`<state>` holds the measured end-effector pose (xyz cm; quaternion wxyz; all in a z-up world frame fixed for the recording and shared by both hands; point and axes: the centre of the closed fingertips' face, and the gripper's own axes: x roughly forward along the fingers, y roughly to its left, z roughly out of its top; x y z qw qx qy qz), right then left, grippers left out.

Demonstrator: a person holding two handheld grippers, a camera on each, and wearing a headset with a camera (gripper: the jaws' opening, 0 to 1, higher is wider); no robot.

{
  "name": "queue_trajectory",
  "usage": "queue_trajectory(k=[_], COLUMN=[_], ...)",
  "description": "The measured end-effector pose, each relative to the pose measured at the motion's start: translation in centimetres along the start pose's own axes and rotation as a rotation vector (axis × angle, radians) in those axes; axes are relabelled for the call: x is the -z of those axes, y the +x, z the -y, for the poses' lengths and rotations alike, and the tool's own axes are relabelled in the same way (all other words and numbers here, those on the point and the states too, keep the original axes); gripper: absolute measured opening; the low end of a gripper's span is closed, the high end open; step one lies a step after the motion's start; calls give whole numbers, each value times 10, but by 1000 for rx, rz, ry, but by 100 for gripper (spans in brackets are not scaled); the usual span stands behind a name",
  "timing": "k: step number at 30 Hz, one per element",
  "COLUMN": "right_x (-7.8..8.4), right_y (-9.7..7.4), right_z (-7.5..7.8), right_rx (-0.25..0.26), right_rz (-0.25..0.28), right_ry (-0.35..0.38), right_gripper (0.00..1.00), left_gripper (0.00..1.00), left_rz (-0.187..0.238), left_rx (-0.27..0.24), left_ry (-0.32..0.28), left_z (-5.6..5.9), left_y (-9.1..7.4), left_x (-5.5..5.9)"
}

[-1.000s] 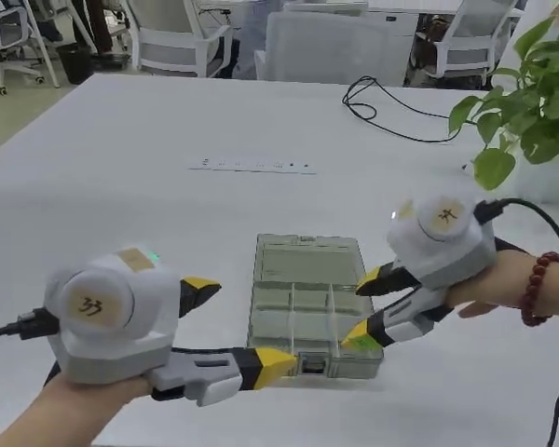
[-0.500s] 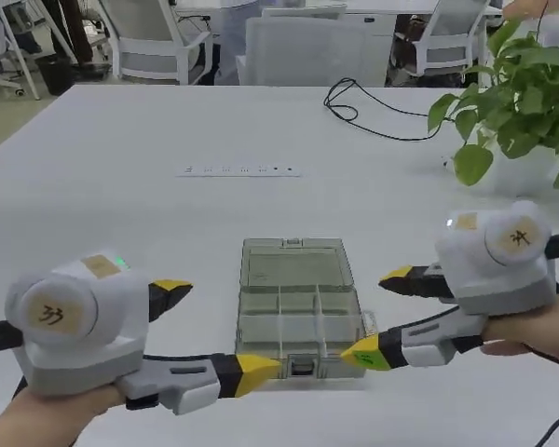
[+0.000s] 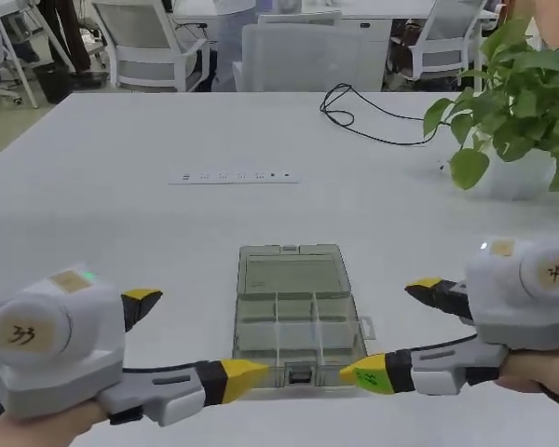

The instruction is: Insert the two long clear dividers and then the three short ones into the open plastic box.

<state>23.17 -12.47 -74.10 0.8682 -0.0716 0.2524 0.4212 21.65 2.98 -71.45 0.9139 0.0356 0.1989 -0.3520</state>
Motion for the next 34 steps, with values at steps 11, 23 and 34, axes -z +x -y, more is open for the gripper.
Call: queue_trajectory(k=[11,23,34], right_x=[4,4,7], right_y=[0,0,3], right_z=[-3,-7,-10], right_rx=[14,19,11], right_rz=[29,39,20], right_ry=[5,2,-7], right_gripper=[100,100,100], left_gripper=[100,98,95], left_rz=[-2,-13,-6], left_rx=[-17,-48,-67], left_ry=[-13,-29,-17], left_z=[-1,-4,-10], left_y=[2,-1,-4], left_x=[4,9,5])
